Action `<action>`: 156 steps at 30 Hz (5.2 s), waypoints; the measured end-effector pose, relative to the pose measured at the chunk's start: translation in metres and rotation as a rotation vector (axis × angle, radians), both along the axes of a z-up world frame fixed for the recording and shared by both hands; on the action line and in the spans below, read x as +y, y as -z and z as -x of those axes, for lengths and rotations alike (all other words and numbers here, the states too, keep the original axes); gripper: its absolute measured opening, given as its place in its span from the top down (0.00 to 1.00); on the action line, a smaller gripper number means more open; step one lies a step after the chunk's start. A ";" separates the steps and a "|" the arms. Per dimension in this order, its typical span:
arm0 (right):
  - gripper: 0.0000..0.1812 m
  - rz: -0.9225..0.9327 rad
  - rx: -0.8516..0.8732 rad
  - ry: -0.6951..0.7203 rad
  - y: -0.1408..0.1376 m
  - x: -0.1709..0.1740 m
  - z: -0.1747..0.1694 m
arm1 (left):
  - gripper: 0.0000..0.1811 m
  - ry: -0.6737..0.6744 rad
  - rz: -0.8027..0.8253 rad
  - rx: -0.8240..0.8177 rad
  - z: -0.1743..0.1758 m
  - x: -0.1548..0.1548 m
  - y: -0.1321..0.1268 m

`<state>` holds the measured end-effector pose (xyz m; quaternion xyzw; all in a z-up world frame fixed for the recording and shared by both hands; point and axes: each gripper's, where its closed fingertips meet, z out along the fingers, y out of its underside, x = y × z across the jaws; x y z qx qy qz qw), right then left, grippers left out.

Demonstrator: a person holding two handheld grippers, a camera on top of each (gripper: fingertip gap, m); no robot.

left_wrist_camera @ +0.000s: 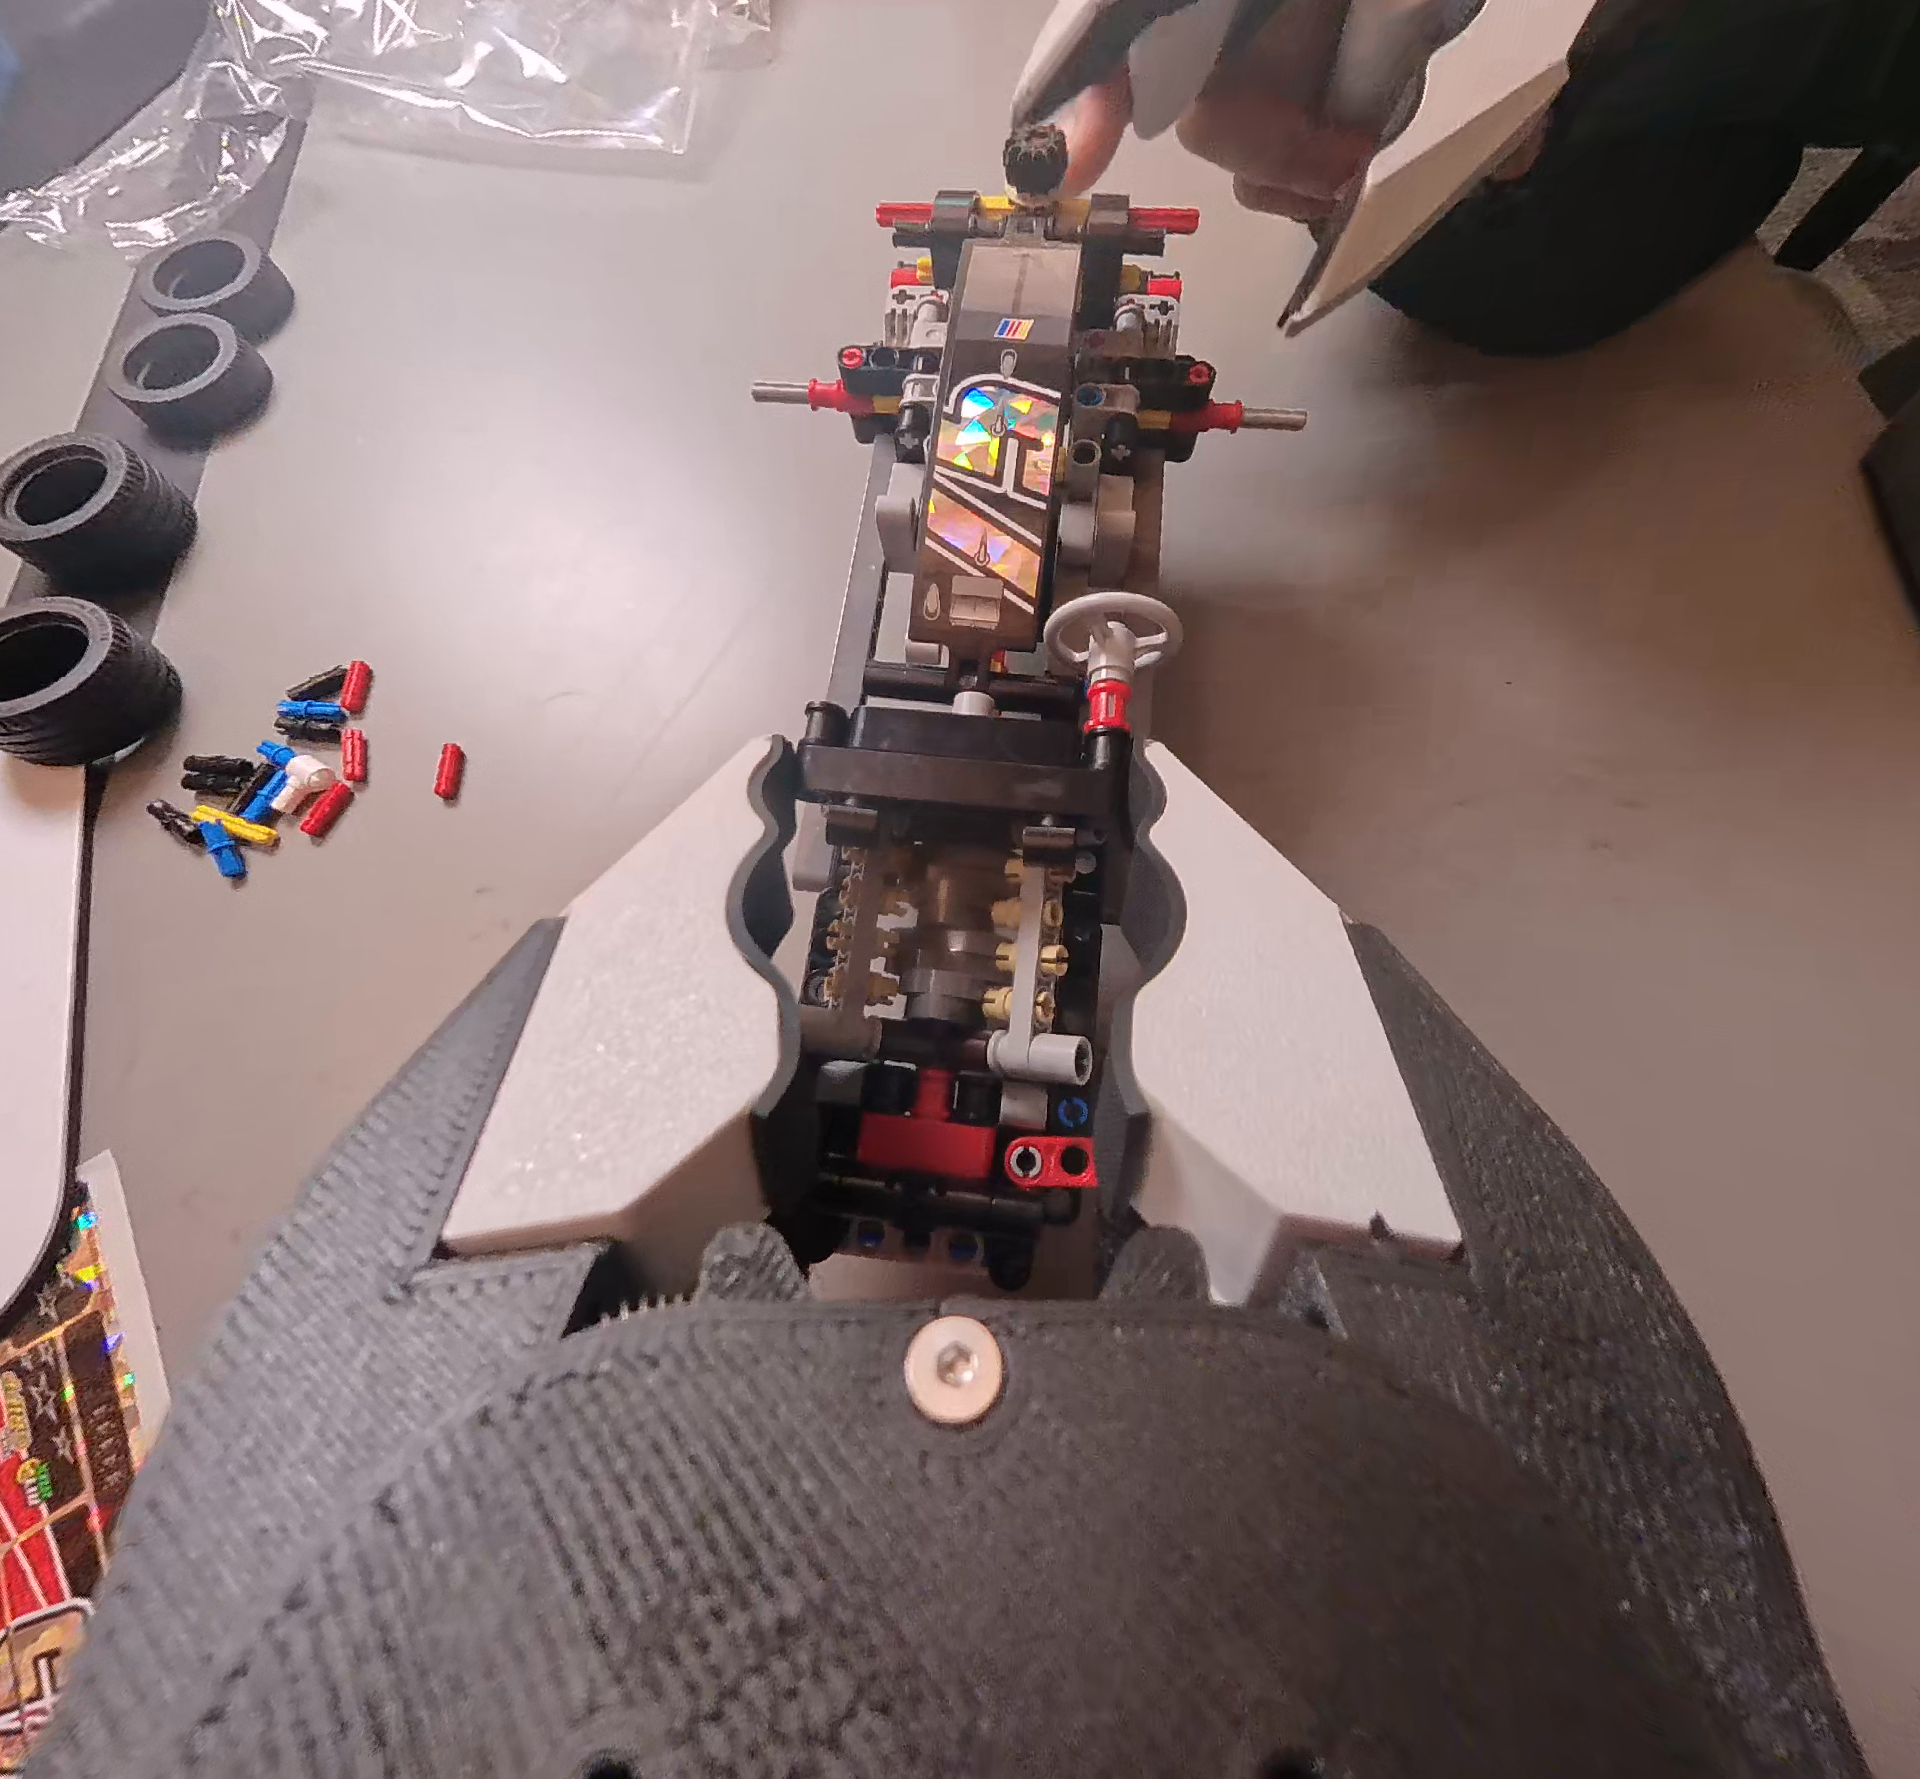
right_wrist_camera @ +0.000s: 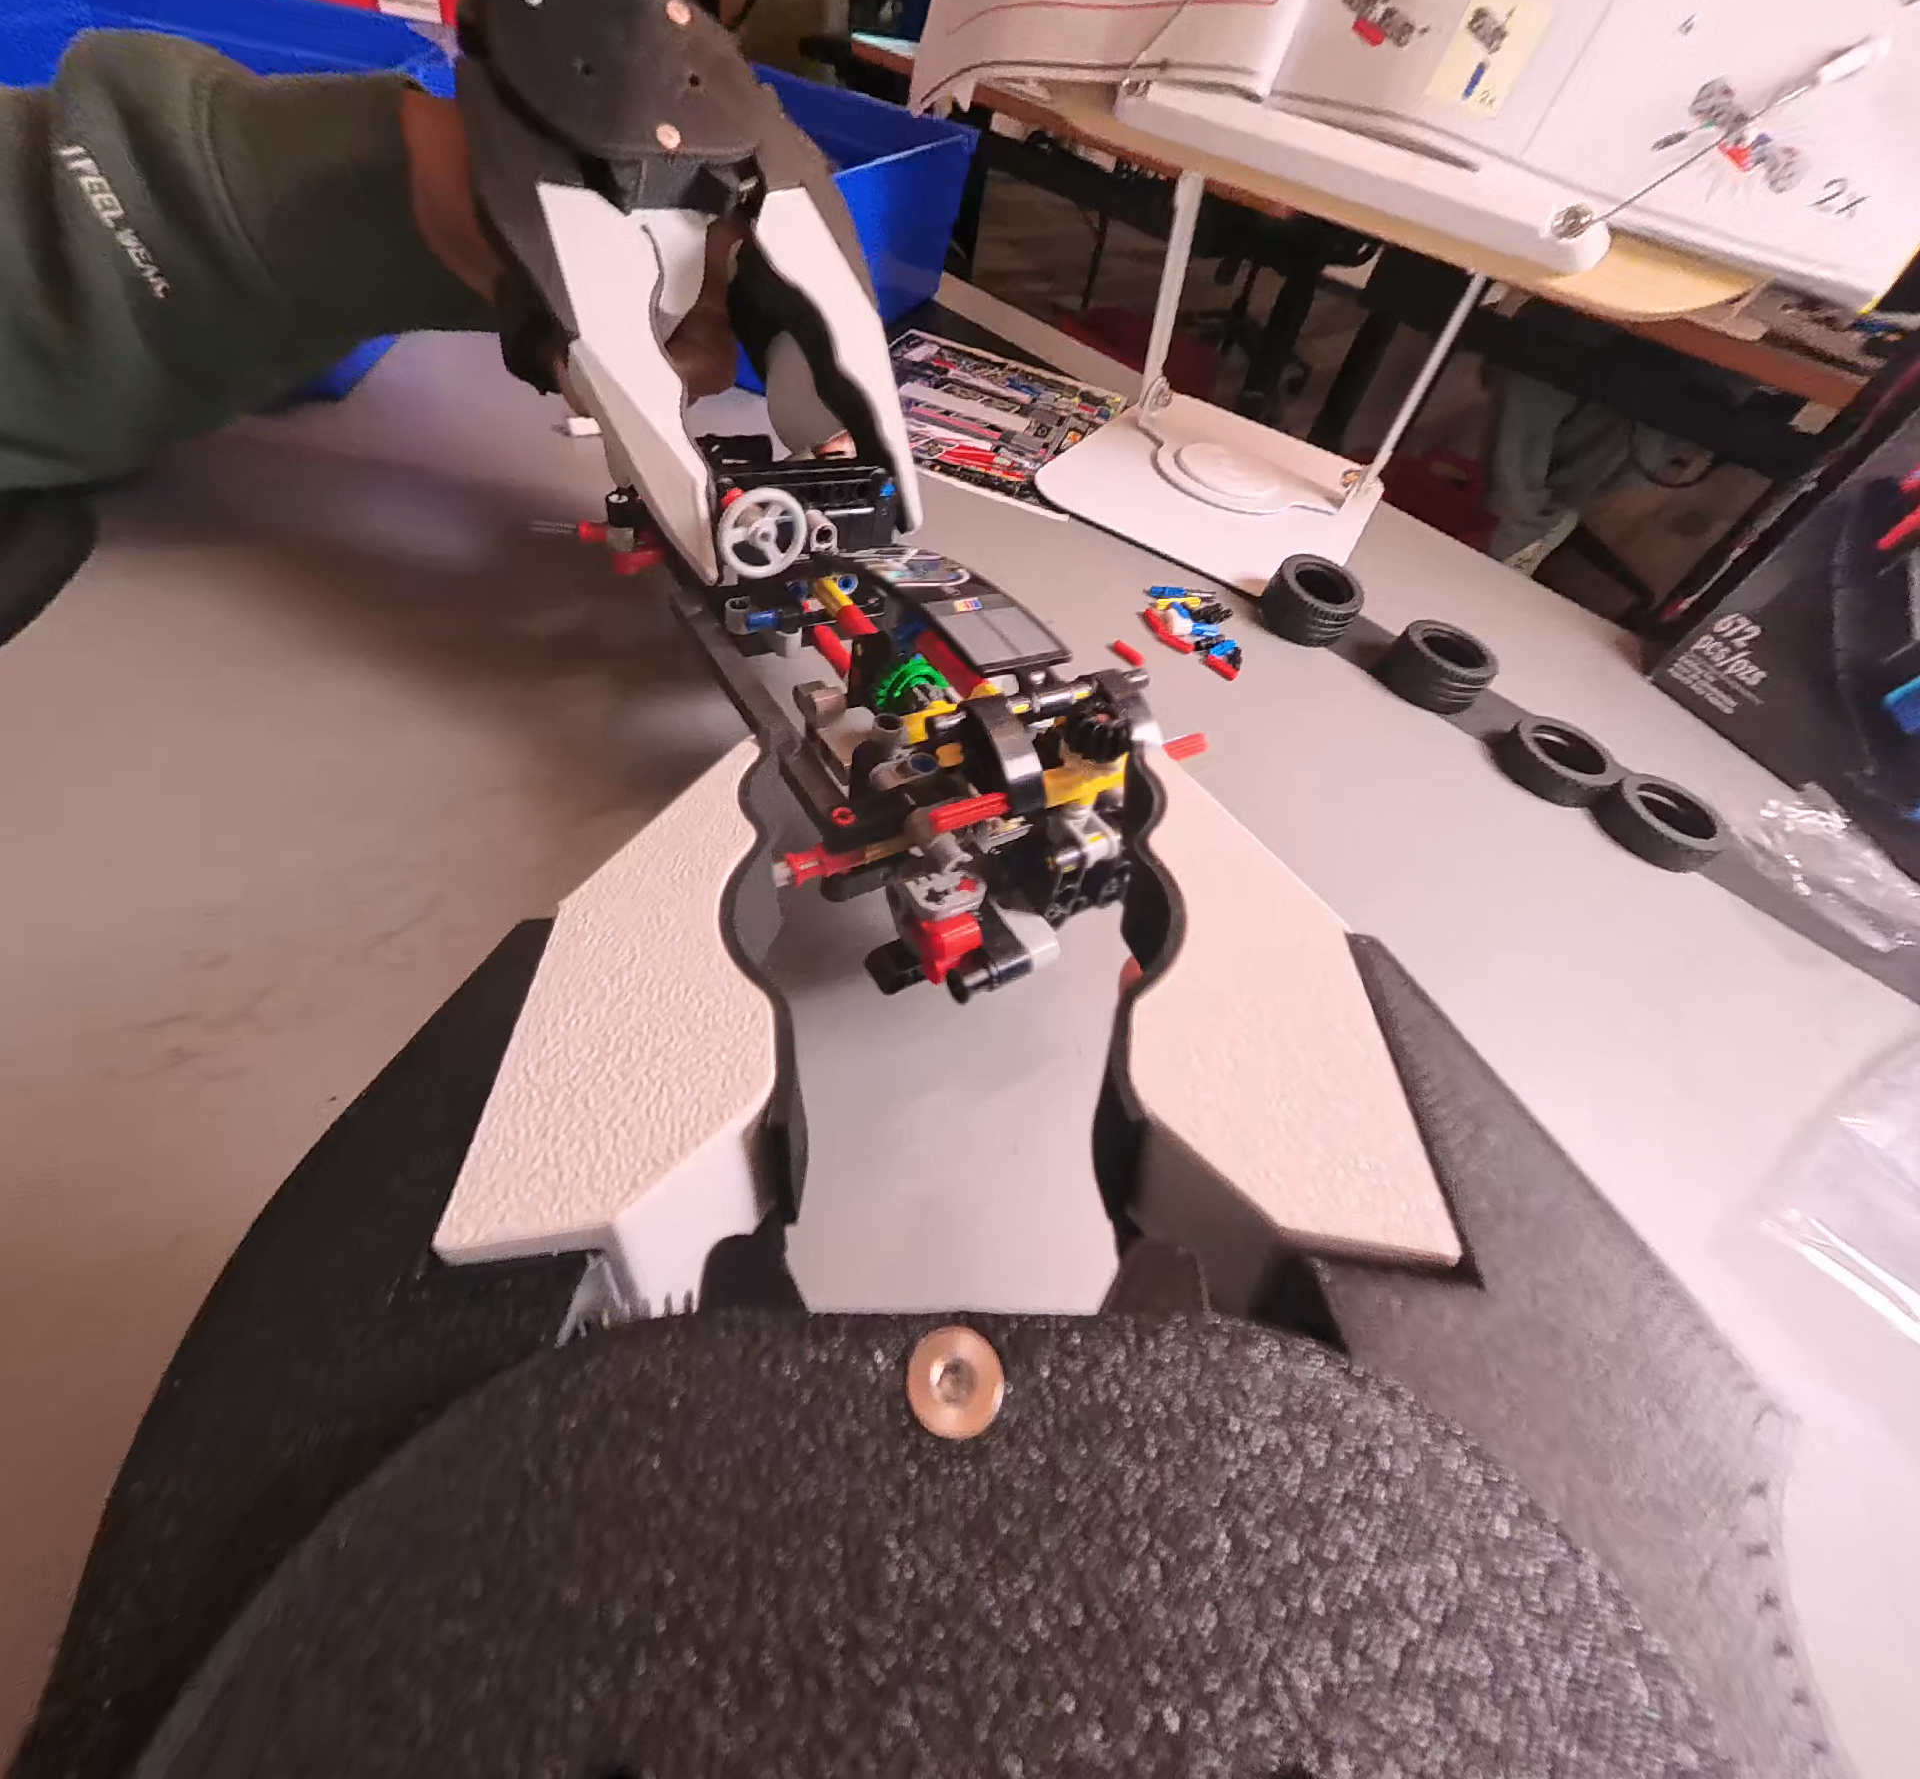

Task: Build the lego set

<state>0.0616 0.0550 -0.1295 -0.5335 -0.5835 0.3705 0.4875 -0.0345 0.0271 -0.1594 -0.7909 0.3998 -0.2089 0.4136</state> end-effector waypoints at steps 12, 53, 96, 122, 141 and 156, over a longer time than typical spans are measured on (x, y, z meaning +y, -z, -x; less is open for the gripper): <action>0.68 0.018 0.035 0.015 -0.005 -0.001 0.003 | 0.66 -0.026 0.017 0.018 0.005 0.002 0.004; 0.69 -0.075 -0.129 -0.001 0.032 -0.003 0.004 | 0.66 -0.008 0.031 0.029 0.008 -0.001 0.021; 0.75 -0.064 -0.438 -0.377 0.047 0.002 -0.005 | 0.65 0.039 0.014 0.078 0.008 -0.006 0.036; 0.87 0.034 -0.282 -0.361 0.022 0.018 0.019 | 0.65 -0.010 0.011 0.077 0.026 -0.004 0.037; 0.69 0.069 -0.243 -0.237 0.048 0.015 0.014 | 0.65 -0.051 0.004 0.077 0.028 0.002 0.037; 0.68 0.045 -0.179 -0.222 0.044 0.006 0.021 | 0.66 -0.070 0.026 0.094 0.030 0.003 0.038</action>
